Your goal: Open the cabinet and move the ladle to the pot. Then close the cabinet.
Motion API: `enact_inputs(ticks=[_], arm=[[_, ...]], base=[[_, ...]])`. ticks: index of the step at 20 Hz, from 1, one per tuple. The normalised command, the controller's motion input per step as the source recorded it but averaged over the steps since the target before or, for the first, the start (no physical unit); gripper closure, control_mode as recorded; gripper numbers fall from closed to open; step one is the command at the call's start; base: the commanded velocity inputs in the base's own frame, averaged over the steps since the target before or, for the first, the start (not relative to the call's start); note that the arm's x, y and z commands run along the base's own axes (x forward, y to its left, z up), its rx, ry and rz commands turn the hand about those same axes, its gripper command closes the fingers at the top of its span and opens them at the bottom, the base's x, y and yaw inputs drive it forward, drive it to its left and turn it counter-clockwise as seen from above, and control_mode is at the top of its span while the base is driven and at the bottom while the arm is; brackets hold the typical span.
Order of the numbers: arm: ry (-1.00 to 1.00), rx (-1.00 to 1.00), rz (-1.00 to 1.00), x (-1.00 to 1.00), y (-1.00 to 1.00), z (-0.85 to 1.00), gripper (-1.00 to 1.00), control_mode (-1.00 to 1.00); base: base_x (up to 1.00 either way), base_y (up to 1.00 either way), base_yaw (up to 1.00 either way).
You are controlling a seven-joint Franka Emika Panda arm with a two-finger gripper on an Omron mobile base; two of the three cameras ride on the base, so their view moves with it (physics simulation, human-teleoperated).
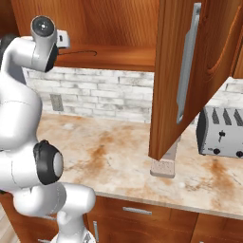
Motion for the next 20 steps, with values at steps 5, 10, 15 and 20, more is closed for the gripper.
enact_inputs(ticks=[5, 10, 15, 20], arm=[[0.08, 0.00, -0.04, 0.44, 0.22, 0.00, -1.00, -1.00], [0.07, 0.00, -0.04, 0.37, 0.17, 0.00, -1.00, -1.00], [0.01, -0.01, -0.04, 0.33, 0.03, -0.01, -1.00, -1.00], [0.00, -0.02, -0.03, 0.21, 0.00, -0.11, -1.00, -1.00]], base=[[0.00, 0.00, 0.00], [0.00, 0.00, 0.00], [0.00, 0.00, 0.00], [0.00, 0.00, 0.00]])
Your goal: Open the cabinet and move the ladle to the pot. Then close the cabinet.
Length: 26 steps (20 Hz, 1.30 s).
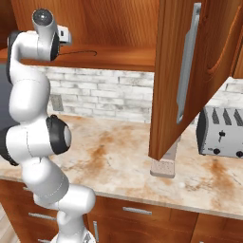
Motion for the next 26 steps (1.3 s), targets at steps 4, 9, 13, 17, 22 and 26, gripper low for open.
enact_inputs(ticks=[4, 9, 13, 17, 22, 26], arm=[[0.00, 0.00, -0.03, 0.01, 0.00, -0.21, -1.00, -1.00], [0.00, 0.00, -0.02, 0.01, 0.00, -0.32, -1.00, -1.00], [0.00, 0.00, 0.00, 0.18, 0.00, -0.28, -1.00, -1.00], [0.00, 0.00, 0.00, 0.26, 0.01, -0.23, 1.00, -1.00], [0.00, 0.00, 0.00, 0.23, 0.08, -0.20, 1.00, -1.00], [0.00, -0.02, 0.00, 0.06, 0.16, -0.11, 1.00, -1.00]], base=[[0.00, 0.00, 0.00], [0.00, 0.00, 0.00], [0.00, 0.00, 0.00], [0.00, 0.00, 0.00], [0.00, 0.00, 0.00], [0.00, 0.00, 0.00]])
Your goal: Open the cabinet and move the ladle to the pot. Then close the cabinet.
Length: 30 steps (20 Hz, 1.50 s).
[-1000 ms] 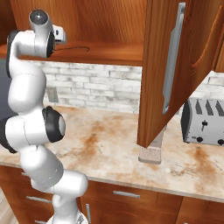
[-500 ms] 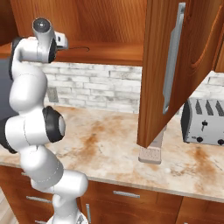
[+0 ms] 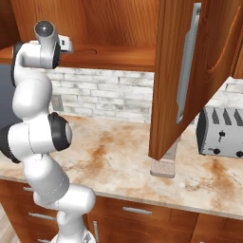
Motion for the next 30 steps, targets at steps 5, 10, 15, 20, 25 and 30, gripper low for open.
enact_inputs(ticks=[5, 10, 15, 20, 25, 30], arm=[[0.00, -0.02, 0.00, 0.00, 0.15, -0.02, 1.00, -1.00], [-0.08, -0.02, 0.00, -0.29, 0.01, 0.00, 1.00, -1.00], [-0.15, 0.00, 0.00, -0.84, -0.14, 0.00, 1.00, -1.00], [-0.18, 0.00, 0.00, -1.00, -0.50, 0.13, 1.00, -1.00], [-0.08, 0.00, -0.02, -1.00, -0.73, 0.42, 1.00, -1.00], [0.00, 0.00, -0.04, -1.00, -0.63, 0.49, 1.00, -1.00]], base=[[0.00, 0.00, 0.00], [0.00, 0.00, 0.00], [0.00, 0.00, 0.00], [0.00, 0.00, 0.00], [0.00, 0.00, 0.00], [0.00, 0.00, 0.00]])
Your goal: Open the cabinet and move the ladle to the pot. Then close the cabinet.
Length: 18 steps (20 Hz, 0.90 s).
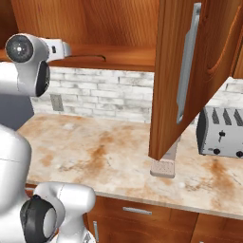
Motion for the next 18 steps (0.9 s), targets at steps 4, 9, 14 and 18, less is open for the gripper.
enact_inputs(ticks=[4, 9, 14, 18], arm=[[0.01, 0.00, -0.06, -1.00, -0.52, 0.42, 1.00, -1.00], [0.06, 0.00, -0.10, -1.00, -0.47, 0.14, 1.00, -1.00], [0.10, 0.00, -0.09, -0.77, -0.37, -0.07, 1.00, -1.00], [0.12, 0.00, -0.05, -0.41, -0.19, -0.25, 1.00, -1.00]], base=[[0.00, 0.00, 0.00], [0.00, 0.00, 0.00], [0.00, 0.00, 0.00], [0.00, 0.00, 0.00]])
